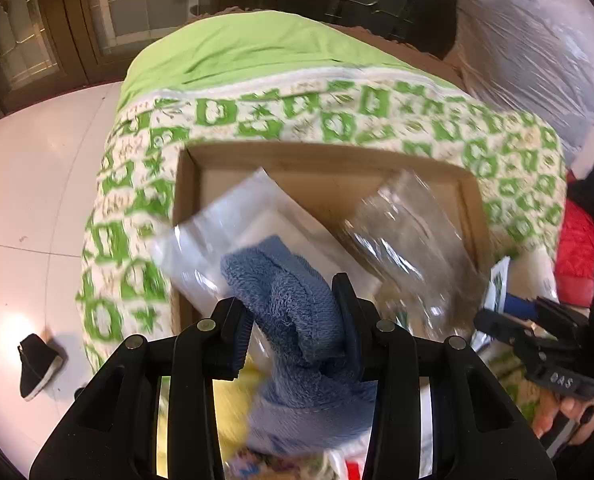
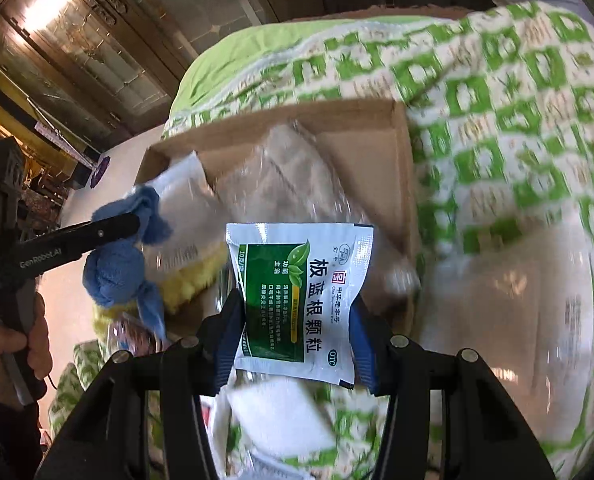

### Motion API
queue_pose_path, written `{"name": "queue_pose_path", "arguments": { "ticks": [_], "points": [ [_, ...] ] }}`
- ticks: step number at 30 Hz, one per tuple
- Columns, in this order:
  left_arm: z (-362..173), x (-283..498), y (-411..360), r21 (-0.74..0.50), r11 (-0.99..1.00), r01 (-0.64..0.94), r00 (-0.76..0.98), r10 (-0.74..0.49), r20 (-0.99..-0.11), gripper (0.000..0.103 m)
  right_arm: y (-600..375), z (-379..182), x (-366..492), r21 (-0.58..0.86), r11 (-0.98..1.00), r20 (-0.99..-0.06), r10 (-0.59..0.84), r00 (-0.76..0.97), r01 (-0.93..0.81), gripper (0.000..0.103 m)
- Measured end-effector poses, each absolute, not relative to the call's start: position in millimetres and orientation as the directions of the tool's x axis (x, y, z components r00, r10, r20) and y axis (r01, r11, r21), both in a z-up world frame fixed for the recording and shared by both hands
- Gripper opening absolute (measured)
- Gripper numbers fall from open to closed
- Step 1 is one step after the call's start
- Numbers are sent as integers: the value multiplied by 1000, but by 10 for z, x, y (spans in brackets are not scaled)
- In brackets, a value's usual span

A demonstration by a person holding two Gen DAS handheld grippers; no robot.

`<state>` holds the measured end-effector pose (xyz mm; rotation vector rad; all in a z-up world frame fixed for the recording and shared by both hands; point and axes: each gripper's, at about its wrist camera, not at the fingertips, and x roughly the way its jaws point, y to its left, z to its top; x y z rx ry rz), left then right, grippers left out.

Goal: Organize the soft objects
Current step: 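Carry blue towel into the box with left tool while right tool drops green packet there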

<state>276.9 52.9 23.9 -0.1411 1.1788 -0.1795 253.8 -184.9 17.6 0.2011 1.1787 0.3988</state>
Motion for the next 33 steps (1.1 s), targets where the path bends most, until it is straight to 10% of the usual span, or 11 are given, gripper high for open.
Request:
{"name": "queue_pose_path", "arguments": {
  "ticks": [17, 27, 33],
  "points": [
    [175, 3281, 686, -144, 989, -24, 401, -122, -908, 38, -1809, -75, 2959, 365, 918, -859, 395, 325, -152, 52],
    [366, 2934, 743, -239, 971, -1, 398, -219, -891, 40, -1986, 5, 2745, 429, 891, -818, 453, 354, -149, 77],
    [596, 2436, 755, -295, 955, 40, 442, -282, -851, 64, -2061, 75, 2303, 438, 883, -798, 468, 379, -169, 79]
  ]
}}
